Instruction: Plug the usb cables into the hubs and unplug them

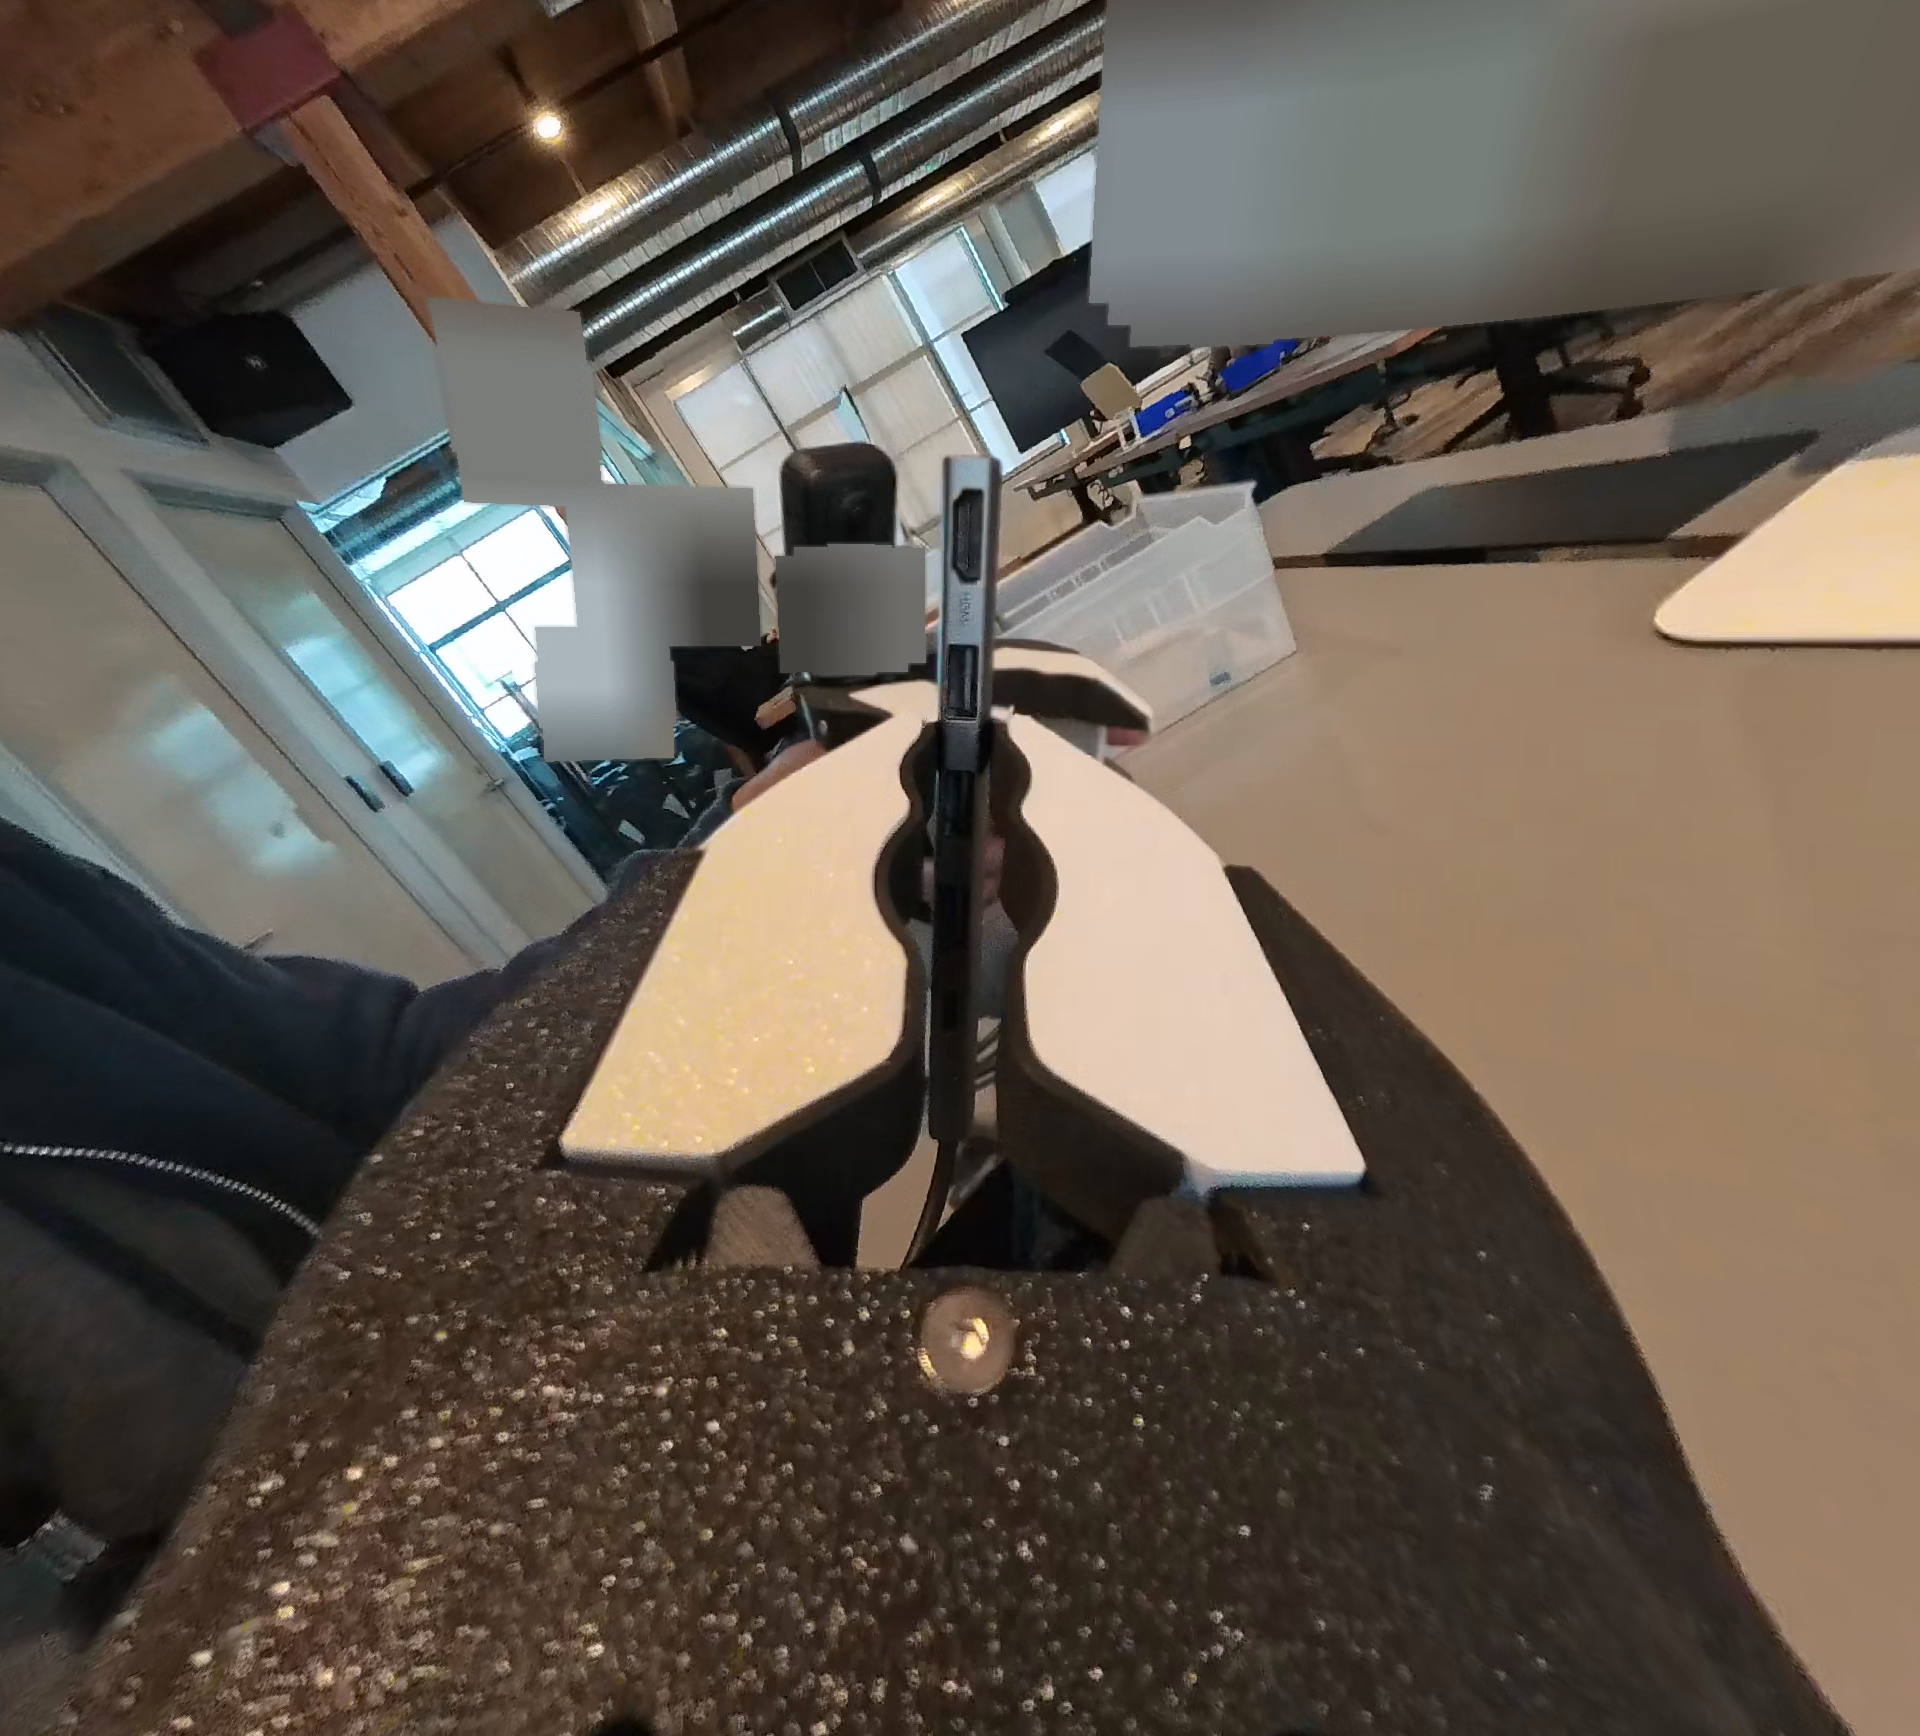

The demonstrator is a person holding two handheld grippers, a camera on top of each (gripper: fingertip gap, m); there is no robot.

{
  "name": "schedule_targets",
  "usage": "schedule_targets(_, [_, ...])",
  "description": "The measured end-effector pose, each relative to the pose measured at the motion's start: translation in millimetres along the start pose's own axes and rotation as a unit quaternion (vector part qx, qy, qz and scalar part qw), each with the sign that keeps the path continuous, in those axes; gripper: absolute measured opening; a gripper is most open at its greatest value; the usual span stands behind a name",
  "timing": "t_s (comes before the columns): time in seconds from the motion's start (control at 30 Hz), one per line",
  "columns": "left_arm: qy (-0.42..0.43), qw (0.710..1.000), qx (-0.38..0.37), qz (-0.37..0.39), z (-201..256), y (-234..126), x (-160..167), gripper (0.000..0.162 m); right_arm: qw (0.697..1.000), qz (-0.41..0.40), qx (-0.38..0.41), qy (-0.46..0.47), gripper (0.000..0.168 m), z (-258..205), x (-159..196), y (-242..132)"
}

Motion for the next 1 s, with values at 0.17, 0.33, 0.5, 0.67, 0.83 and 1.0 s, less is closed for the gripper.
schedule_targets(0.17, [0.017, 0.992, 0.045, 0.116, 25.8, -14.3, -39.8, 0.035, 0.999, 0.02, -0.02, -0.023, 0.009, -10.7, -8.8, 6.9])
schedule_targets(0.33, [-0.003, 0.987, 0.156, 0.038, 63.7, 16.4, -15.0, 0.033, 0.997, 0.025, -0.065, -0.031, 0.009, -25.1, -11.8, 19.5])
schedule_targets(0.5, [-0.036, 0.975, 0.214, 0.047, 74.7, 19.0, -11.5, 0.03, 0.996, 0.026, -0.076, -0.035, 0.009, -29.9, -11.7, 24.8])
schedule_targets(0.67, [-0.029, 0.974, 0.221, 0.041, 78.8, 22.1, -8.5, 0.028, 0.996, 0.02, -0.067, -0.051, 0.009, -31.2, -8.9, 28.8])
schedule_targets(0.83, [-0.01, 0.971, 0.235, 0.049, 82.2, 25.4, -7.4, 0.011, 0.996, 0.018, -0.056, -0.062, 0.009, -33.5, -7.1, 35.2])
schedule_targets(1.0, [0.041, 0.978, 0.198, 0.058, 66.8, 15.3, -9.4, 0.01, 0.997, -0.007, -0.024, -0.077, 0.019, -27.4, -12.7, 39.7])
Point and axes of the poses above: each gripper's, where its closed fingertips meet, y out along the fingers, x out of its underside, z = x × y across the jaws, the point moved 3 cm from there along -y, back along the fingers, and after that the axes turned 6 degrees about y, right-handed, at the moved point
